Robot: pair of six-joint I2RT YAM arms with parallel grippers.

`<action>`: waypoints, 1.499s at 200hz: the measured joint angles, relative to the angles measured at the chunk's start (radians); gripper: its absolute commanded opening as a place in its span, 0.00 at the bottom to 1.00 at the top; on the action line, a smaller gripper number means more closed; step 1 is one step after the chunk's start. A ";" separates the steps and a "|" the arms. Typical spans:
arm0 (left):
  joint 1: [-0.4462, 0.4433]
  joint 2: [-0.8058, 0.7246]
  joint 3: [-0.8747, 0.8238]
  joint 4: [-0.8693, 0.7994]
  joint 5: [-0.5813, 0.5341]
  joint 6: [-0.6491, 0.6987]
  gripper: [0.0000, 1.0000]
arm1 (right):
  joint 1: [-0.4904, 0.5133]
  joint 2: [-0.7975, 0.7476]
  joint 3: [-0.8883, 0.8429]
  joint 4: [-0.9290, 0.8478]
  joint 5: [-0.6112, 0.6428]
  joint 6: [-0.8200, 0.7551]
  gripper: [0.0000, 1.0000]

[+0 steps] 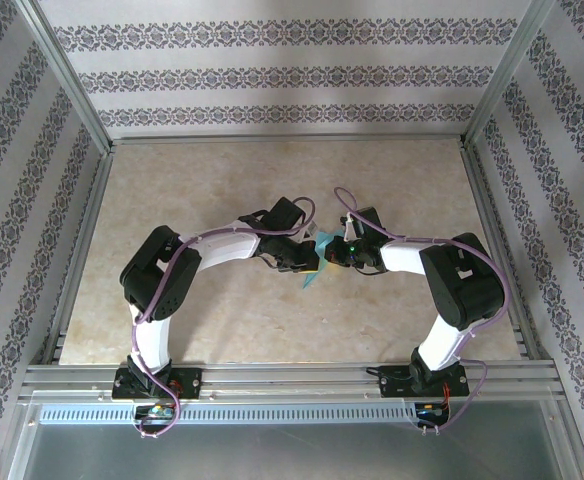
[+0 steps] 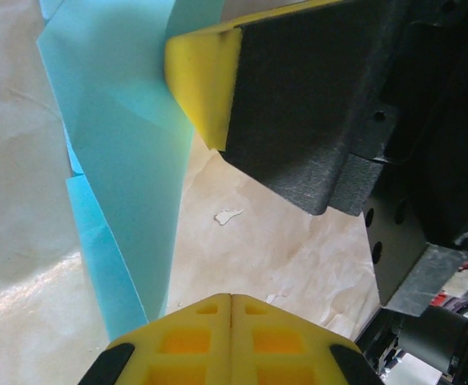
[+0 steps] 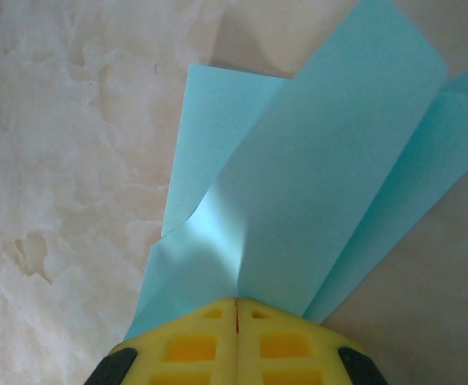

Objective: Fold a paper plane with a square sheet of paper (fold left side to right side)
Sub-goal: Fold the wing for the fifth time at the center of the table.

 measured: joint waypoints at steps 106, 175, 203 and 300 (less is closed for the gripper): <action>0.000 0.049 0.002 -0.024 -0.039 0.008 0.04 | 0.000 0.000 0.000 0.000 0.000 0.000 0.00; 0.000 0.058 -0.011 -0.022 -0.040 0.008 0.04 | 0.000 0.000 0.001 -0.001 0.000 0.000 0.00; 0.000 0.059 -0.013 -0.021 -0.040 0.008 0.03 | 0.000 0.000 0.001 -0.001 0.000 0.000 0.00; 0.000 0.075 -0.014 -0.021 -0.041 0.008 0.03 | 0.000 0.000 0.003 -0.005 0.000 0.000 0.00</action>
